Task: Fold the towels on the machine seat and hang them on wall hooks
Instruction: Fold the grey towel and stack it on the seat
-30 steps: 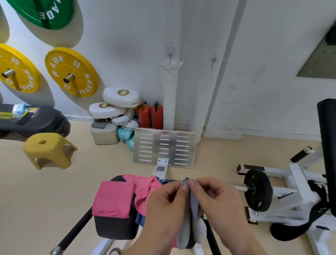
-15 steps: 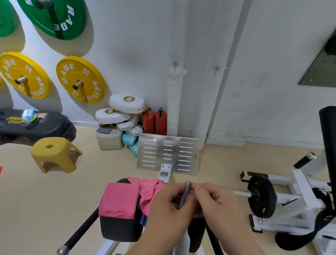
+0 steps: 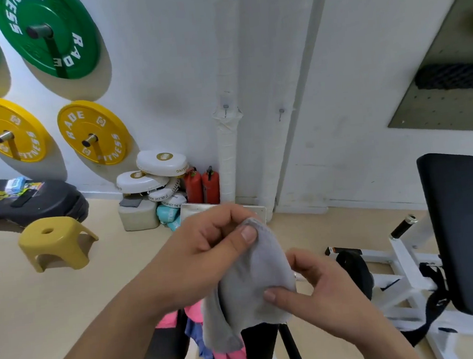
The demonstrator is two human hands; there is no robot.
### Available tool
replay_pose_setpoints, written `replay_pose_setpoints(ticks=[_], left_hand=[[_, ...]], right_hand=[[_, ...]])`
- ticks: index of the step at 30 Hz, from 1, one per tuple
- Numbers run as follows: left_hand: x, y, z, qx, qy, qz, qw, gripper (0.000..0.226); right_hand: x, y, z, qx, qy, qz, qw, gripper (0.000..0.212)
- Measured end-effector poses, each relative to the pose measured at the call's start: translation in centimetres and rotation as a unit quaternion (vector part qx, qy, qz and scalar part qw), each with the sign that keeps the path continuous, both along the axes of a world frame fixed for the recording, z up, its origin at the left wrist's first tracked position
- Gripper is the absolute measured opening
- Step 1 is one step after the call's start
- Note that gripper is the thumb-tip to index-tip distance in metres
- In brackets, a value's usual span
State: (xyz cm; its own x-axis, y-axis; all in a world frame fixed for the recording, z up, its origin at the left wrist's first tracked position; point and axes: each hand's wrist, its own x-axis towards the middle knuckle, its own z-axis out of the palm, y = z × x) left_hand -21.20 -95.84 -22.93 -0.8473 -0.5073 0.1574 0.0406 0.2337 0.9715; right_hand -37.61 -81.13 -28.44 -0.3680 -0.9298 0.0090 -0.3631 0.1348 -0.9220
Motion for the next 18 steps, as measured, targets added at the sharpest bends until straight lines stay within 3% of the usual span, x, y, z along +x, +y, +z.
replay_pose_setpoints(ticks=[4,8,10,13,16,18], left_hand=[[-0.4,-0.5,0.2,-0.065,0.006,0.037,0.997,0.014],[-1.2,0.1,-0.5,-0.08,-0.032,0.014,0.996,0.016],[-1.7,0.2,-1.3,-0.109,-0.053,0.015,0.992,0.019],[-1.9,0.0,-2.3,-0.117,-0.061,0.044,0.99,0.02],[-1.8,-0.4,-2.8,-0.118,-0.056,0.078,0.988,0.02],[-1.8,-1.0,-3.3,-0.097,-0.049,0.102,0.989,0.019]], right_hand=[[-0.8,0.9,-0.7,0.016,-0.02,0.025,0.999,0.043],[-0.5,1.1,-1.1,-0.075,-0.23,0.054,0.969,0.032],[-0.6,0.9,-1.2,-0.096,-0.249,0.044,0.963,0.034],[-1.6,0.8,-1.5,-0.057,-0.169,0.009,0.984,0.036],[-3.1,1.4,-2.5,0.057,-0.021,0.008,0.998,0.014],[-3.9,1.9,-3.4,0.135,0.041,0.012,0.99,0.022]])
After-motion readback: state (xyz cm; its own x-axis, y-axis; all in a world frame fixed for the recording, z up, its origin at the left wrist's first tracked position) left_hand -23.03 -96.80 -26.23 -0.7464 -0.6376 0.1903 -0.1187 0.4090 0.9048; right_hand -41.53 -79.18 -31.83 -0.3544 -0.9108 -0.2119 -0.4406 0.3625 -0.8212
